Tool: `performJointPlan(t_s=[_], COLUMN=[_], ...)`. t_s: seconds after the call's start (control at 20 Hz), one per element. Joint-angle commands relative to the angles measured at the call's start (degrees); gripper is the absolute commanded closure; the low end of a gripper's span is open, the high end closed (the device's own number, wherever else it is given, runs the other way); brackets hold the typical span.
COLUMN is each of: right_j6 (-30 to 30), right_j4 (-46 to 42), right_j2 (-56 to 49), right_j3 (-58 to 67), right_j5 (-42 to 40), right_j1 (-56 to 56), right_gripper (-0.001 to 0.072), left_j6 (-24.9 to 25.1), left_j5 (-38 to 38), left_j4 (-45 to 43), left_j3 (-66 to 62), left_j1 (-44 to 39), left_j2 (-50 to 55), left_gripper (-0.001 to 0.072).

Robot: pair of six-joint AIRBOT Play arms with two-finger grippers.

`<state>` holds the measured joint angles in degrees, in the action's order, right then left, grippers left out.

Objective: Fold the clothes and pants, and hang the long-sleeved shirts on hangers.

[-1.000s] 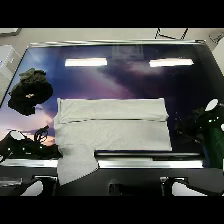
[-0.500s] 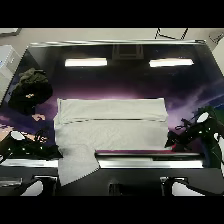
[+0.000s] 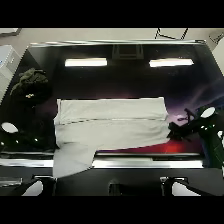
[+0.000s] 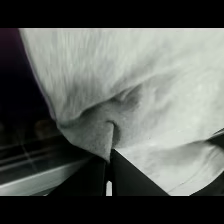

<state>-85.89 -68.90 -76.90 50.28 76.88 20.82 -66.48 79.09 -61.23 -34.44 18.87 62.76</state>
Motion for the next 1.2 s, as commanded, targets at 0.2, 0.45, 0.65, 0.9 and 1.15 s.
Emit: performJointPlan(t_s=[0.2,0.45,0.65,0.9,1.15], right_j6=[-5.7,-8.3,-7.8,-5.1,-3.9], right_j4=[6.7,13.3,21.0,21.2,17.2], right_j2=[-2.8,-15.3,-22.1,-25.6,-25.6], right_j3=[21.3,29.5,30.5,30.6,35.8], right_j5=[0.5,-5.5,-14.7,-20.8,-9.6], right_j1=[-0.1,-0.1,-0.5,-3.8,1.5], right_gripper=[0.0676,0.0675,0.0673,0.067,0.0034], left_j6=[-8.3,-11.8,-17.2,-18.6,-18.6], left_j5=[-9.0,-12.7,-12.7,-10.1,-8.3], left_j4=[0.5,0.7,0.8,1.2,0.6], left_j3=[-24.3,-42.3,-52.7,-53.6,-53.6], left_j1=[-3.1,-10.9,-12.2,-12.1,-10.1], left_j2=[4.7,21.5,33.8,40.2,37.9], left_gripper=[0.0686,0.0685,0.0684,0.0676,0.004])
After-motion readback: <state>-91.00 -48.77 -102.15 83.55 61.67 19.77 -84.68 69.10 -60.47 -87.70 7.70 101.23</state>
